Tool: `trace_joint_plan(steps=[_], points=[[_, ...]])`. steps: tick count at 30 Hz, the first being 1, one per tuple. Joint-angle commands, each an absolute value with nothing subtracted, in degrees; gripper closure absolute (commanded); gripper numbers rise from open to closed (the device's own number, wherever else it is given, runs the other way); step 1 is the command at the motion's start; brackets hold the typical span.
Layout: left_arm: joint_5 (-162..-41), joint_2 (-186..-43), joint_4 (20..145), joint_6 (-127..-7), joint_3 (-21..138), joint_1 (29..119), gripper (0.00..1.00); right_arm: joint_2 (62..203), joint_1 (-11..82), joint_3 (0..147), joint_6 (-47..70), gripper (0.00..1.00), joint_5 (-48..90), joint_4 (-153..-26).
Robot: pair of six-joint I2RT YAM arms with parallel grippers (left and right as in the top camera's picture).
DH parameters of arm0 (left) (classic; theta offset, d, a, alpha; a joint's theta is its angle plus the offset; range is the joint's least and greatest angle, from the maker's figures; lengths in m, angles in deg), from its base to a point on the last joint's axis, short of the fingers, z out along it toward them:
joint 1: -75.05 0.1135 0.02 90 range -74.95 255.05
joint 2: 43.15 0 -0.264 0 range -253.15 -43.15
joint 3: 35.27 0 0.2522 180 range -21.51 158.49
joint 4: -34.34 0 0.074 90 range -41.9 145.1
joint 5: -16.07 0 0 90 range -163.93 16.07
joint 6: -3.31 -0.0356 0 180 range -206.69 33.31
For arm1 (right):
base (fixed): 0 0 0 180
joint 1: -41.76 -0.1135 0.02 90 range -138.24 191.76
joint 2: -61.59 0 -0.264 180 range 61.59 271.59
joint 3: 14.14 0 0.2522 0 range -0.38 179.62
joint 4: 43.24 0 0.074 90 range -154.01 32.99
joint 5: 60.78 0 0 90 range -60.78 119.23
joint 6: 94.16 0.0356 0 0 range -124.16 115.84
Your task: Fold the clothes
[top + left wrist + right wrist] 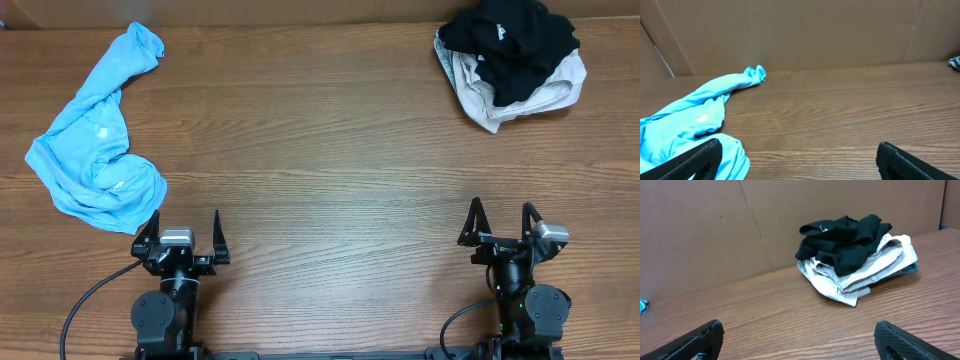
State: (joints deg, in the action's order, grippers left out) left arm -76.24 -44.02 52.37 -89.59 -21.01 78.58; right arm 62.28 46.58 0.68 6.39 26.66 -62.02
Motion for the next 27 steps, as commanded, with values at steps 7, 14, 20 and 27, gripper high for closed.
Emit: trace_joint_plan(steps=[7, 14, 20, 27], points=[[-75.84, -43.53, 52.39, -88.41, -21.23, 79.06, 0.0, 61.89, 46.32, 0.07, 6.78, 0.0, 26.79, -61.65], [-75.84, -43.53, 52.39, -88.41, -21.23, 79.06, 0.0, 61.89, 46.32, 0.07, 6.78, 0.0, 26.79, -61.65], [-75.91, -43.53, 52.3, -88.41, -21.23, 79.06, 0.0, 61.89, 46.32, 0.07, 6.76, 0.0, 27.22, -61.65], [-75.91, -43.53, 51.43, -88.39, -21.23, 79.06, 0.0, 61.89, 46.32, 0.07, 6.8, 0.0, 26.96, -61.63]])
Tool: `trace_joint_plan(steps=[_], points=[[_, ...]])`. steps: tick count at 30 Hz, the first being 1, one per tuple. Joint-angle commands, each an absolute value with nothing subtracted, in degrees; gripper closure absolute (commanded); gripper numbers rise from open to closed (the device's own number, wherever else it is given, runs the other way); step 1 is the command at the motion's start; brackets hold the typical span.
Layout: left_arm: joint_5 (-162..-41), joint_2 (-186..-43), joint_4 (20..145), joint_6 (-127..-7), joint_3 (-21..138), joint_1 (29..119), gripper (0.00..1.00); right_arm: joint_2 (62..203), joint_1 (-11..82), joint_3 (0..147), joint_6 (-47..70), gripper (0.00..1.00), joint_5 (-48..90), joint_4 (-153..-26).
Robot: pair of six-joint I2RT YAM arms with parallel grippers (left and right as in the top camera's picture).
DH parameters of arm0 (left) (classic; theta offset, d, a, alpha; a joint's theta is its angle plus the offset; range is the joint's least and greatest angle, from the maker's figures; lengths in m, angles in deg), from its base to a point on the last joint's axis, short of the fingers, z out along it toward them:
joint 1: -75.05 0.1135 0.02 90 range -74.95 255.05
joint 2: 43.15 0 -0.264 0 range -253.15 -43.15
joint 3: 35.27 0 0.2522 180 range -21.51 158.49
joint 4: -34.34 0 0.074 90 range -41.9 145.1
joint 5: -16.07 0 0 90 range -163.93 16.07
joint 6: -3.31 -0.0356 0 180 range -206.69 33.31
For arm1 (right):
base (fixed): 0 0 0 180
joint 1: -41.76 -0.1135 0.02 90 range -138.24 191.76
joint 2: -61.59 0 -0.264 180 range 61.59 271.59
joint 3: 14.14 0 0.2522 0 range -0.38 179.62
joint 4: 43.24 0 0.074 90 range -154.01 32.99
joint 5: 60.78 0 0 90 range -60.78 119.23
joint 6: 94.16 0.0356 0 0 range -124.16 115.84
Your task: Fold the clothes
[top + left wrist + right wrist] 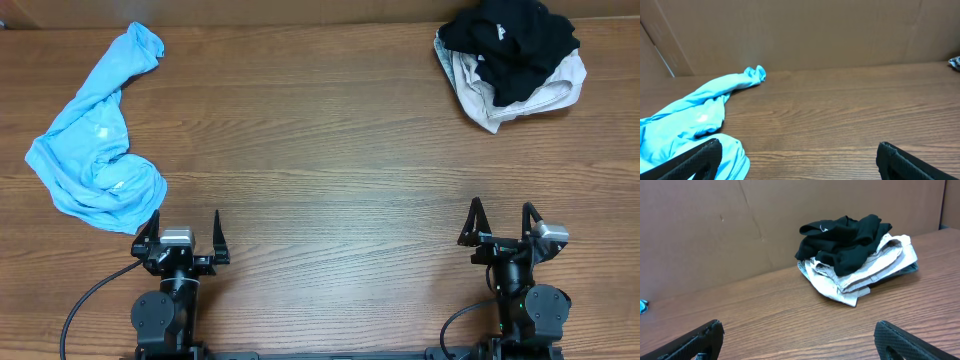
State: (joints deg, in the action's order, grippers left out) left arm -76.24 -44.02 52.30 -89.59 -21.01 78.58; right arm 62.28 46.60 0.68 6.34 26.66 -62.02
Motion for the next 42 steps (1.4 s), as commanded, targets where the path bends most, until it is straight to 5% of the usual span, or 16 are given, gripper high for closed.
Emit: trace_joint_plan(steps=[1, 29, 42], points=[[-76.08, -43.53, 51.36, -88.39, -21.23, 79.06, 0.0, 61.89, 46.32, 0.07, 6.8, 0.0, 26.98, -61.63], [-80.85, -45.22, 52.65, -87.71, -8.25, 79.06, 0.0, 62.0, 46.32, 4.25, 6.32, 0.0, 17.35, -46.96], [-90.38, -70.24, 64.79, -87.75, 18.18, 79.06, 0.0, 71.85, 46.32, 19.37, 6.34, 0.0, 9.28, -54.09]])
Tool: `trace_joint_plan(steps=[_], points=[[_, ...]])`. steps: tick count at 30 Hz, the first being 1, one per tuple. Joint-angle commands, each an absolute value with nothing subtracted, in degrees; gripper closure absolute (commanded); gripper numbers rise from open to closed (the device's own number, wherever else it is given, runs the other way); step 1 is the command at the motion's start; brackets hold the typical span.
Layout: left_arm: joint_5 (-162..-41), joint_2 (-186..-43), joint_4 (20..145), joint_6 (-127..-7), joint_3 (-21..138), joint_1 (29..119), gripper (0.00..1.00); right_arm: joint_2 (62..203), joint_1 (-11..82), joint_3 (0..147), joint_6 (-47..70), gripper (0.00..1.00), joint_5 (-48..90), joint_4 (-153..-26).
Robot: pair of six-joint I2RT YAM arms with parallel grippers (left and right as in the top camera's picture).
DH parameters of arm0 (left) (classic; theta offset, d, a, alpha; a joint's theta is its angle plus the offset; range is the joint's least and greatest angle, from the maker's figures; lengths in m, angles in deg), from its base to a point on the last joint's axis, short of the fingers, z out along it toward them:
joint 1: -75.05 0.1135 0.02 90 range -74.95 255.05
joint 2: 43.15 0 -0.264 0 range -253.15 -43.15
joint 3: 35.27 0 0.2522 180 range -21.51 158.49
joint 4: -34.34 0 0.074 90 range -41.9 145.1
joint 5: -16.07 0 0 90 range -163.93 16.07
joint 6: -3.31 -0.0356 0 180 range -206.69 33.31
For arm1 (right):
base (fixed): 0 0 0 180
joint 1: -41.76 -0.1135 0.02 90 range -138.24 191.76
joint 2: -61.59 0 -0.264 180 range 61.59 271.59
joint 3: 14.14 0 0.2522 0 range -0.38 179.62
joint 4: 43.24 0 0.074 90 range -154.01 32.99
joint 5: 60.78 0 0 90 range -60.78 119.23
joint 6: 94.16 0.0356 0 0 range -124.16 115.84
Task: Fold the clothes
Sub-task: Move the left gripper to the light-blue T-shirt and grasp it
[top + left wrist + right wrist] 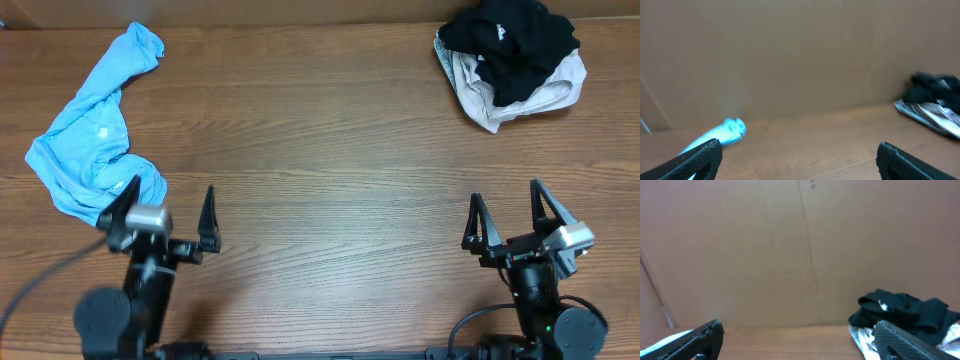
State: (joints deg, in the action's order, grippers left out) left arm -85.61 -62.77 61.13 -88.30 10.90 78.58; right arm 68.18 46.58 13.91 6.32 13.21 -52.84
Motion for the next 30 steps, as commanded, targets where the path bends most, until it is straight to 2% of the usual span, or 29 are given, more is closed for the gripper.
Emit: trace_joint_plan(steps=[1, 8, 15, 18, 23, 30], points=[[-91.32, -72.78, 66.75, -87.75, 20.54, 79.06, 0.0, 73.8, 46.32, 21.19, 6.34, 0.0, 6.9, -54.92], [-96.06, -92.1, 83.28, -87.91, 40.01, 79.06, 0.0, 91.42, 46.3, 32.79, 6.39, 0.0, -7.92, -62.87], [-96.02, -108.73, 94.58, -92.82, 51.01, 79.06, 0.0, 113.56, 45.93, 42.41, 6.37, 0.0, -12.9, -69.8], [-94.12, -114.61, 95.47, -93.17, 51.4, 79.06, 0.0, 124.05, 43.87, 46.95, 6.32, 0.0, -11.83, -72.82], [-85.11, -124.34, 95.89, -93.15, 51.4, 79.06, 0.0, 138.72, 35.76, 53.14, 6.34, 0.0, -1.56, -77.19], [-82.12, -133.08, 93.33, -94.62, 51.4, 79.08, 0.0, 144.81, 30.25, 54.12, 6.37, 0.0, 0.03, -72.34]])
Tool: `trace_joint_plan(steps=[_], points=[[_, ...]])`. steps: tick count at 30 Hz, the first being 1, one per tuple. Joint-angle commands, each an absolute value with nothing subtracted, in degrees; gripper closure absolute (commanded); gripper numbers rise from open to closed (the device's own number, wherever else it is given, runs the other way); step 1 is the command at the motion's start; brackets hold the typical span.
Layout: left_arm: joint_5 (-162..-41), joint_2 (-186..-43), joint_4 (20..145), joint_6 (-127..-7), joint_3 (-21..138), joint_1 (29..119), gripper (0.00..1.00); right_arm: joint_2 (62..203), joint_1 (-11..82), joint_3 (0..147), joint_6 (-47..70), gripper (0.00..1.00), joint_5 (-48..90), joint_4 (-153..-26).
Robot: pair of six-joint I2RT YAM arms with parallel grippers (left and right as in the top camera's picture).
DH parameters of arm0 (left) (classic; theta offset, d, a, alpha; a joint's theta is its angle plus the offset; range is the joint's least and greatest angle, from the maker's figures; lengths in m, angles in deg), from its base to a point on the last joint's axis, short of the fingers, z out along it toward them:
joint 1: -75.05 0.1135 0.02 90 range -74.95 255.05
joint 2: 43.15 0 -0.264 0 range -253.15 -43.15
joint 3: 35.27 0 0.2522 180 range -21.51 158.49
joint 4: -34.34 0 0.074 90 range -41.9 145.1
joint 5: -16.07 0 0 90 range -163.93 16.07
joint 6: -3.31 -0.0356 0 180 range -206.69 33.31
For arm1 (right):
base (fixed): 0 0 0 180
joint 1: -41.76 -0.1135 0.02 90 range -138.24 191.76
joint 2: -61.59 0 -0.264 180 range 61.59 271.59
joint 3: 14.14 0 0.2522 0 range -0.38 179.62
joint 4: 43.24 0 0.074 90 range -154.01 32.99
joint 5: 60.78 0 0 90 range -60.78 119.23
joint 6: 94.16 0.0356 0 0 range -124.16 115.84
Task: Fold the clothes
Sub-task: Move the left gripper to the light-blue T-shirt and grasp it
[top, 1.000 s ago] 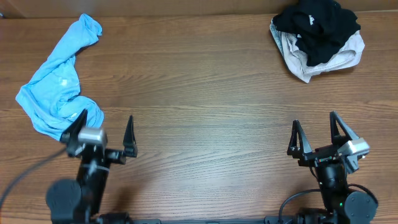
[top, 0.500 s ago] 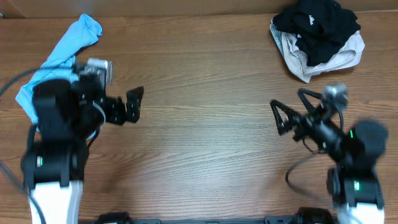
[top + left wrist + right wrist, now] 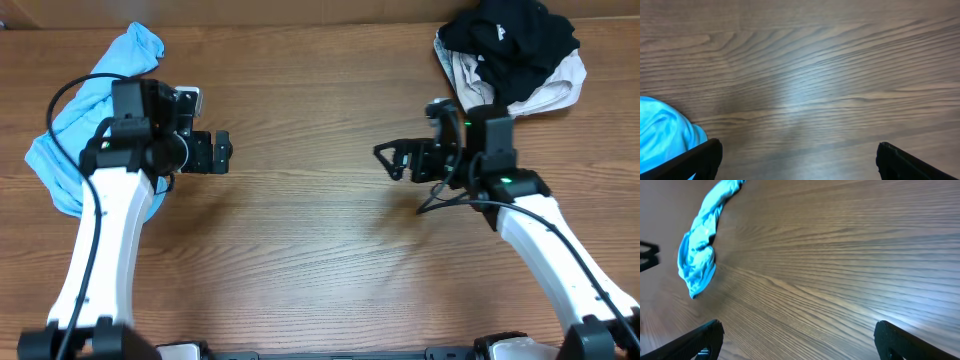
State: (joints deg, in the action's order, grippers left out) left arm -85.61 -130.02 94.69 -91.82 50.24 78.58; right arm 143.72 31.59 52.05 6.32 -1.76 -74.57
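Note:
A crumpled light-blue garment [image 3: 85,110] lies at the table's left, partly under my left arm; its edge shows in the left wrist view [image 3: 660,132] and the whole of it in the right wrist view [image 3: 702,245]. A pile of black and beige clothes [image 3: 510,55] sits at the back right. My left gripper [image 3: 222,152] hangs open and empty over bare wood just right of the blue garment. Over the table's middle right, my right gripper [image 3: 388,160] faces left, open and empty. Both wrist views show fingers [image 3: 695,160] [image 3: 695,340] wide apart.
The wooden table [image 3: 320,260] runs from the arms' bases at the front to a cardboard wall at the back. My left arm [image 3: 100,240] and right arm [image 3: 560,250] stretch across its left and right sides.
Both arms were raised near the front edge, cameras on the back wall. Now they reach over the table, cameras looking down at it, the left beside the blue garment, the right left of the pile.
At the two oldest moments both arms rested folded at the front edge, grippers open, clothes untouched. Then both were lifted, looking at the back wall. Now both are stretched out over the table, still open; no garment has moved.

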Motion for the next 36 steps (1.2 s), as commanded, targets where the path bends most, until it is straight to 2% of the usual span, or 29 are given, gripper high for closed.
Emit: trace_joint_plan(steps=[1, 8, 11, 12, 16, 22, 36], points=[[-80.8, -134.04, 92.43, -94.62, 51.4, 79.15, 0.0, 145.23, 30.06, 54.1, 6.37, 0.0, 0.08, -71.31], [-73.55, -142.2, 88.15, -94.2, 51.4, 82.58, 0.0, 146.82, 29.82, 54.1, 7.06, 0.0, -1.5, -65.37], [-70.62, -144.99, 87.73, -93.26, 51.4, 85.73, 0.11, 147.28, 29.82, 54.1, 8.14, 0.0, 0.03, -65.34], [-70.27, -145.65, 87.71, -93.28, 51.4, 86.71, 0.14, 147.52, 29.82, 54.08, 8.14, 0.02, 0.3, -65.63], [-70.29, -147.53, 87.08, -93.28, 51.4, 90.43, 0.18, 149.01, 29.79, 54.06, 8.16, 0.2, 0.28, -66.15], [-70.29, -147.86, 87.12, -92.96, 51.33, 92.44, 0.21, 151.79, 29.42, 54.06, 8.55, 0.27, 0.3, -66.24], [-67.52, -152.91, 88.15, -92.89, 51.2, 92.4, 0.39, 152.16, 26.21, 54.06, 8.53, 0.3, 5.87, -66.26]])
